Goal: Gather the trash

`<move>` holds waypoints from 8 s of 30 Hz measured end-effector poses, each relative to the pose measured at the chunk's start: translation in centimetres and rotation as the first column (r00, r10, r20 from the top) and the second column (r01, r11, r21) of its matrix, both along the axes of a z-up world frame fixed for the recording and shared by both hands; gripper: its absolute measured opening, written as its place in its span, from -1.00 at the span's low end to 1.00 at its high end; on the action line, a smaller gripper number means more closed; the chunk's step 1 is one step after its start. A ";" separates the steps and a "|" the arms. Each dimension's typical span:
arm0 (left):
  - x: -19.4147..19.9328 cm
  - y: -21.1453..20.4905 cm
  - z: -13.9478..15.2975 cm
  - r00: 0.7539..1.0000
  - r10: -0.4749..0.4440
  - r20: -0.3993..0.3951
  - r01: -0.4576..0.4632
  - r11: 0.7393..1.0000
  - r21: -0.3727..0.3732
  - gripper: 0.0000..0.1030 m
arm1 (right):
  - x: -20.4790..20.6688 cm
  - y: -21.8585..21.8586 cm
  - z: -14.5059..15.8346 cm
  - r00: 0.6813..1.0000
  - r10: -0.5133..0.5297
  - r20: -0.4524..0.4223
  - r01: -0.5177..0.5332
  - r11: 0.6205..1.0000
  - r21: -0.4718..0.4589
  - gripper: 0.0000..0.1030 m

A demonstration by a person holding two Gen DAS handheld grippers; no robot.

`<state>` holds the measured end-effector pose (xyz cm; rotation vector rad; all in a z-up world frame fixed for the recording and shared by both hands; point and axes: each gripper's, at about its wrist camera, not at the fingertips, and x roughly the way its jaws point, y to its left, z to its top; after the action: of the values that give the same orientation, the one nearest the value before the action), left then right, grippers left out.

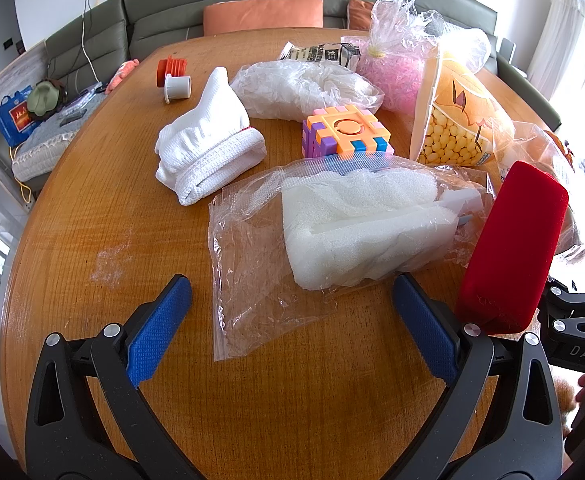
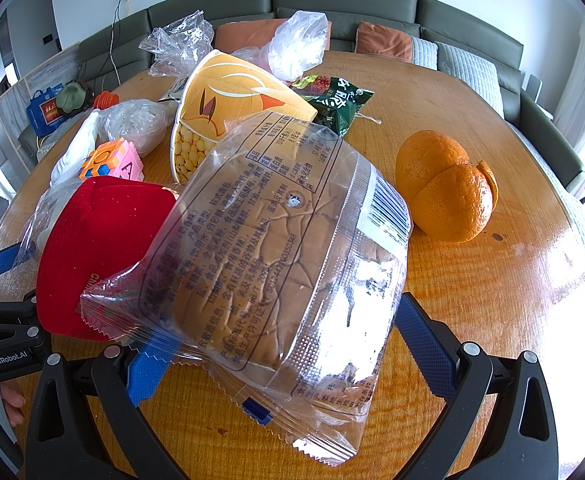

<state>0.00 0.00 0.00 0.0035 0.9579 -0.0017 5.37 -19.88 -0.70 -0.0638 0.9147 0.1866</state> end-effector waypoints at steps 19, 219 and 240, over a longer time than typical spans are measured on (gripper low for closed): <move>0.4 -0.1 0.9 0.997 -0.069 -0.044 0.068 0.997 -0.018 0.88 | -0.5 0.0 -0.3 0.999 0.009 -0.042 -0.008 1.000 0.018 0.95; 9.4 9.7 4.6 0.990 0.073 -0.118 -0.090 0.985 -0.145 0.88 | 6.6 10.7 6.8 0.982 0.184 -0.030 -0.175 0.964 0.202 -0.19; 10.8 8.3 1.9 0.994 0.037 -0.105 -0.048 0.994 -0.103 -0.32 | 7.9 11.6 9.8 0.990 0.141 0.027 -0.143 0.966 0.217 -0.19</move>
<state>10.81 8.26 1.95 -0.1154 1.0599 -0.0132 13.29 -8.28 9.15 0.0735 0.8741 0.4191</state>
